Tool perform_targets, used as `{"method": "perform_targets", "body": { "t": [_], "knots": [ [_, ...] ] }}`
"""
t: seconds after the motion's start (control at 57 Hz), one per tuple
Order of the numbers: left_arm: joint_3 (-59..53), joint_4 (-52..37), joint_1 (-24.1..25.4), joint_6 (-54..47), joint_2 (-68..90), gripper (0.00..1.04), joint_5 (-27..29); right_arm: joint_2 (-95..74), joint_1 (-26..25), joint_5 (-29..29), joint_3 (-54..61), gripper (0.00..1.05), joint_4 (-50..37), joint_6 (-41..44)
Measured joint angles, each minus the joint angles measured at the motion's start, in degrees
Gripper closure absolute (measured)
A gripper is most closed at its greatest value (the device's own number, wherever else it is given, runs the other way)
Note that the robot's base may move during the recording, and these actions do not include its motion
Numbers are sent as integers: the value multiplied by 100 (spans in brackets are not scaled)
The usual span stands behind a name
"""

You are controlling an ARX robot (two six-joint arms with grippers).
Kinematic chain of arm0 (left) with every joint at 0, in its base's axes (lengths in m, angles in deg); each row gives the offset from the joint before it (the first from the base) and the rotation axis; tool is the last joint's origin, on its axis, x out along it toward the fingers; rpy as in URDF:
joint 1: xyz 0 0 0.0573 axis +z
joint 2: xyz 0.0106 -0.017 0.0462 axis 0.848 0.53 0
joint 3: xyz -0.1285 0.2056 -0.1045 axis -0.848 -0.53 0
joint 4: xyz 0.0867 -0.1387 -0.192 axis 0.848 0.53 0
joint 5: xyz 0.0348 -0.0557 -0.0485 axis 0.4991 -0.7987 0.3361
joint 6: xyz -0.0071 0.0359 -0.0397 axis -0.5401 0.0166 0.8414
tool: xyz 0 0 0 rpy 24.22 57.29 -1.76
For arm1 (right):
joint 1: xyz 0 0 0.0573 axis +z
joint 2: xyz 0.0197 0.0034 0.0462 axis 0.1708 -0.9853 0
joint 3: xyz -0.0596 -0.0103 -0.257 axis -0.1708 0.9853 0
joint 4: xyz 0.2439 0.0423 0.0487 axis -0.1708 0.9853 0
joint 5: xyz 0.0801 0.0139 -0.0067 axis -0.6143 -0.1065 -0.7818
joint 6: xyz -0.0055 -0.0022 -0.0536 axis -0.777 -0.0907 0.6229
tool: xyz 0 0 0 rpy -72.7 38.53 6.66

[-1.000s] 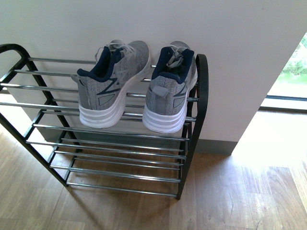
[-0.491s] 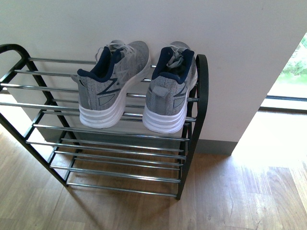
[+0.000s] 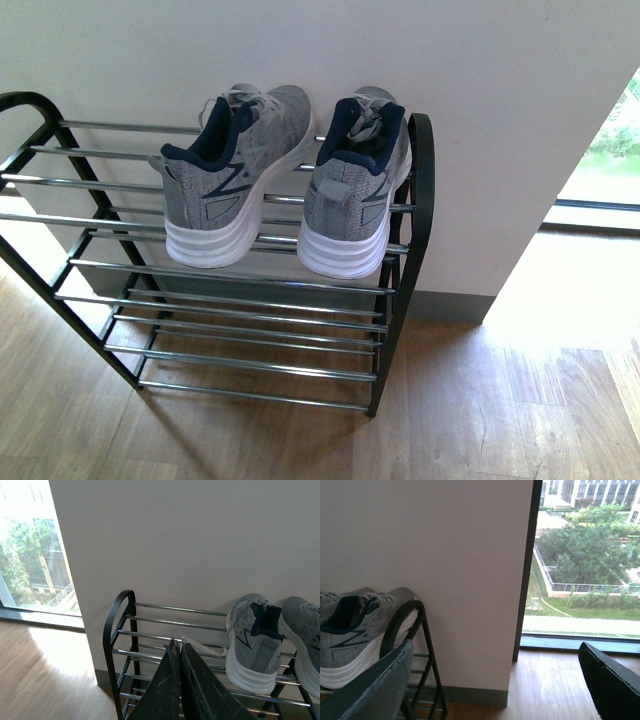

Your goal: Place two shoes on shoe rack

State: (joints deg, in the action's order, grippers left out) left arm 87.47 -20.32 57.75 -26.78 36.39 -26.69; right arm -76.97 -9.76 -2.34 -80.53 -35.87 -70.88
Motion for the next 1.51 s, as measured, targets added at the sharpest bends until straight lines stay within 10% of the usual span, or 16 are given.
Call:
{"method": "perform_targets", "body": {
  "t": [0.667, 1.14, 1.509],
  "knots": [
    [0, 1331, 7, -4, -1213, 103, 2, 0, 0, 0, 0, 9, 0, 0],
    [0, 1331, 13, -7, -1217, 9, 22, 0, 0, -26, 0, 9, 0, 0],
    [0, 1331, 17, -9, -1217, 9, 15, -7, 0, -39, 0, 9, 0, 0]
  ]
}}
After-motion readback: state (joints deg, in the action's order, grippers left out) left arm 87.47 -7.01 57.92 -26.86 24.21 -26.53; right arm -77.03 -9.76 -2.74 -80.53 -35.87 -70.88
